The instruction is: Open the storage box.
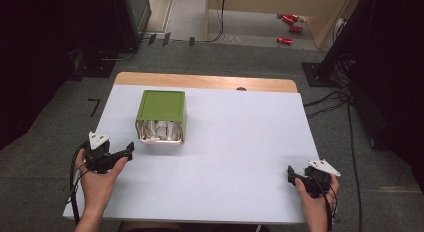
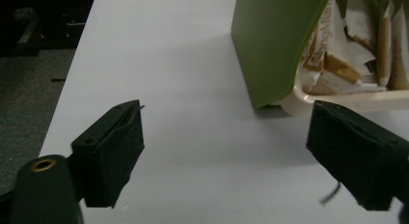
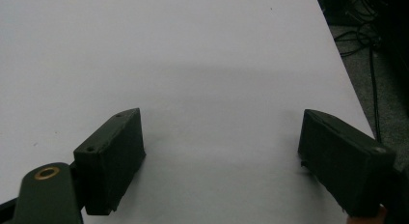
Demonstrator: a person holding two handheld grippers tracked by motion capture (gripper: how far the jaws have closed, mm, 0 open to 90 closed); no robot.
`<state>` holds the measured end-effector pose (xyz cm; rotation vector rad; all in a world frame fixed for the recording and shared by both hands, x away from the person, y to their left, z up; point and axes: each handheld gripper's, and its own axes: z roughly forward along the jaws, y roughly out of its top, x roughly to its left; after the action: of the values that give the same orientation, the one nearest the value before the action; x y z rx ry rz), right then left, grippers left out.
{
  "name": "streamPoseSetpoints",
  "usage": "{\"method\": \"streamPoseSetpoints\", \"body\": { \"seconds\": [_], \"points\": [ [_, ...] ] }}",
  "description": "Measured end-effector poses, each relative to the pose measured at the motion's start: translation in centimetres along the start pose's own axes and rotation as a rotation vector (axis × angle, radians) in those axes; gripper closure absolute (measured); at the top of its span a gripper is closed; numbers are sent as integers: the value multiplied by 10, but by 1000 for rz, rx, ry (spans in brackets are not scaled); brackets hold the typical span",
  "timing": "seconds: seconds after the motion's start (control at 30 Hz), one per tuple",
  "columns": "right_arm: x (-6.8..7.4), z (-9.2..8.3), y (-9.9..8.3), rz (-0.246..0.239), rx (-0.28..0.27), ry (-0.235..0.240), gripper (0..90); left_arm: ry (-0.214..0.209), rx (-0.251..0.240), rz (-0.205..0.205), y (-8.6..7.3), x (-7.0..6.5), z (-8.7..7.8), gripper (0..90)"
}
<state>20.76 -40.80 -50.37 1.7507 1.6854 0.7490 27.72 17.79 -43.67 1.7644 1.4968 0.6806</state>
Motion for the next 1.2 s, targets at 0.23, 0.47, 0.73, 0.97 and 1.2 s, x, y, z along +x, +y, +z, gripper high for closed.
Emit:
{"method": "streamPoseSetpoints", "body": {
  "seconds": [0.23, 0.47, 0.73, 0.97, 1.2],
  "points": [
    [-1, 0, 0, 0, 0, 6, 160, -9, -22, -13, 7, -5, 6, 239],
    [-1, 0, 0, 3, 3, 9, 159, -25, -31, -10, 11, -12, 13, 320],
    [-1, 0, 0, 5, 3, 10, 160, -10, -12, 2, 17, -17, 26, 423],
    [-1, 0, 0, 5, 2, 10, 160, 6, 4, 44, 21, -25, 33, 513],
    [-1, 0, 0, 6, 1, 11, 159, 16, 13, 49, 22, -29, 43, 575]
  ]
}}
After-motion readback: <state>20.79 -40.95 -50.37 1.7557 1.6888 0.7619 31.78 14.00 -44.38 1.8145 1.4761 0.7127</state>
